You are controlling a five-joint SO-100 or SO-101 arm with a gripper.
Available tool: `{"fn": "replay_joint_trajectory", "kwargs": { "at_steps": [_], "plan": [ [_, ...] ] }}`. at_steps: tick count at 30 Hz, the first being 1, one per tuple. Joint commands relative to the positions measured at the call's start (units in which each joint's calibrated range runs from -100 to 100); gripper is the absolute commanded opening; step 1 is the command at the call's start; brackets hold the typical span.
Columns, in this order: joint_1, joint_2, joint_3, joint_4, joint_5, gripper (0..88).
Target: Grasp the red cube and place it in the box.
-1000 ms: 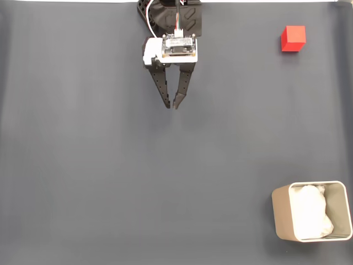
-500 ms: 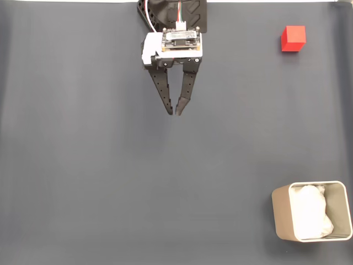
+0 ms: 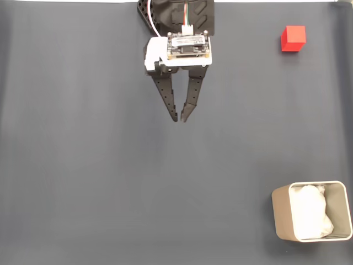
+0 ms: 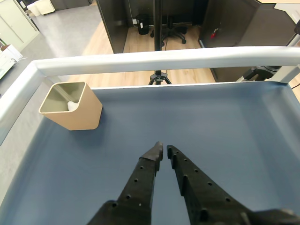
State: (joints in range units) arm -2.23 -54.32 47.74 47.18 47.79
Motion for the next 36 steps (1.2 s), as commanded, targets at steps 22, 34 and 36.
{"fn": "replay_joint_trajectory", "kwargs": {
  "at_steps": [22, 34, 36],
  "plan": [
    [-15.7, 13.9, -24.4, 11.0, -0.7, 0.0],
    [-28.0, 14.3, -23.5, 11.2, -0.7, 0.0],
    [-29.8, 14.0, -22.9, 11.3, -0.7, 0.0]
  ]
}}
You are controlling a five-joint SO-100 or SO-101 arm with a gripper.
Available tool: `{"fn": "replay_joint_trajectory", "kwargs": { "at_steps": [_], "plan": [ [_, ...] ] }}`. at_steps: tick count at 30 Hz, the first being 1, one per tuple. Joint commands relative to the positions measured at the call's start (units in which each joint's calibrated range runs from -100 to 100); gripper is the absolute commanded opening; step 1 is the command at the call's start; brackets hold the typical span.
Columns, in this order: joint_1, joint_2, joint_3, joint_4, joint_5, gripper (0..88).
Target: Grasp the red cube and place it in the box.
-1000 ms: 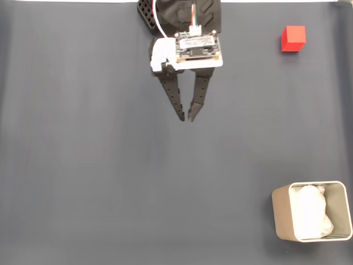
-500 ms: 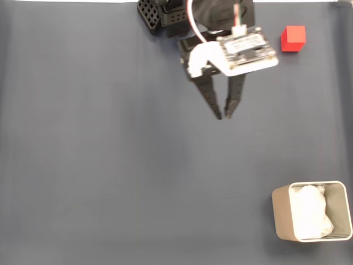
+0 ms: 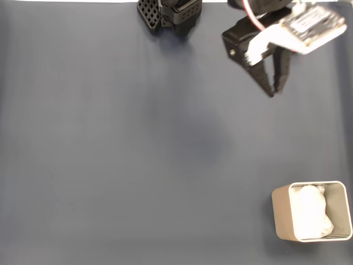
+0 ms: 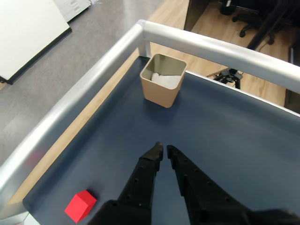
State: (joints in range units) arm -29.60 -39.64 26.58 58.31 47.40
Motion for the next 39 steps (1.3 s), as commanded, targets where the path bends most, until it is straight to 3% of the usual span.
{"fn": "replay_joint_trajectory", "kwargs": {
  "at_steps": [1, 39],
  "plan": [
    [-3.2, -0.8, -1.5, 0.1, -0.4, 0.0],
    [-28.1, -8.3, 12.4, 4.9, -1.4, 0.3]
  ]
}}
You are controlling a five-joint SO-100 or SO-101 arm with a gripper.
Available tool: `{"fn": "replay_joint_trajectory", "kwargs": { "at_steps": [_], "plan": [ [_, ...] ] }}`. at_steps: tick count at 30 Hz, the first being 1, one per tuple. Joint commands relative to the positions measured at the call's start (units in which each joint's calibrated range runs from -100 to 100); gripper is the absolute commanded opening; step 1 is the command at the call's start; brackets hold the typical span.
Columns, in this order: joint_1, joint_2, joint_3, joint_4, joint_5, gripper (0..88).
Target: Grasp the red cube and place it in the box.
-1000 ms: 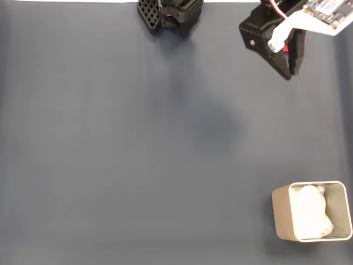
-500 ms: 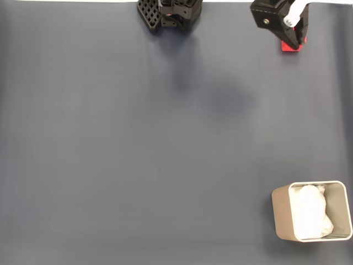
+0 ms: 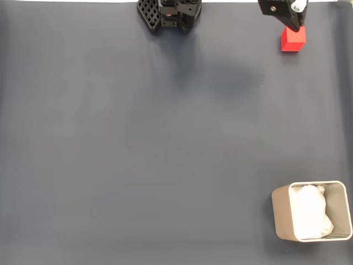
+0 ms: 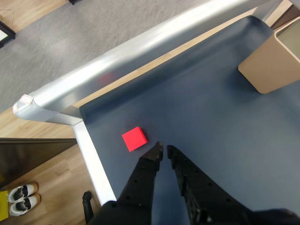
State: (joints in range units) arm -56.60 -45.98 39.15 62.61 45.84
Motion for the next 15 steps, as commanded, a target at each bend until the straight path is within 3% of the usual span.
{"fn": "replay_joint_trajectory", "kwargs": {
  "at_steps": [1, 15],
  "plan": [
    [-1.4, -2.3, 0.4, 0.6, 0.7, 0.4],
    [-2.9, -4.1, 6.7, 0.0, 6.4, 14.5]
  ]
}}
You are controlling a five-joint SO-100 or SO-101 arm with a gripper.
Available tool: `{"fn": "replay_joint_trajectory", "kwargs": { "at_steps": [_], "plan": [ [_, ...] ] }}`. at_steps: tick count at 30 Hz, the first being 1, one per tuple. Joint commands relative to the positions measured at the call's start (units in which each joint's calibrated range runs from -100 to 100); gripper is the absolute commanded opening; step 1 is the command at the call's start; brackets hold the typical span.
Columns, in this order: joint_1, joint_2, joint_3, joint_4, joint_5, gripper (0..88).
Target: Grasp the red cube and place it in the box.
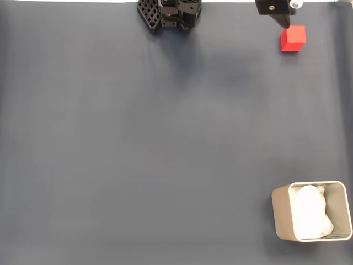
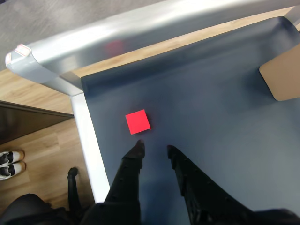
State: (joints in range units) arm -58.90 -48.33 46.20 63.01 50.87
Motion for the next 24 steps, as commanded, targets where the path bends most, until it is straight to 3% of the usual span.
{"fn": "replay_joint_trajectory", "kwargs": {
  "at_steps": [1, 11, 24],
  "plan": [
    [-0.7, -2.0, 0.1, -0.6, 2.0, 15.8],
    [0.0, -2.5, 5.3, -7.4, 7.0, 28.4],
    [1.3, 5.6, 6.3, -16.6, 7.9, 36.7]
  ]
}}
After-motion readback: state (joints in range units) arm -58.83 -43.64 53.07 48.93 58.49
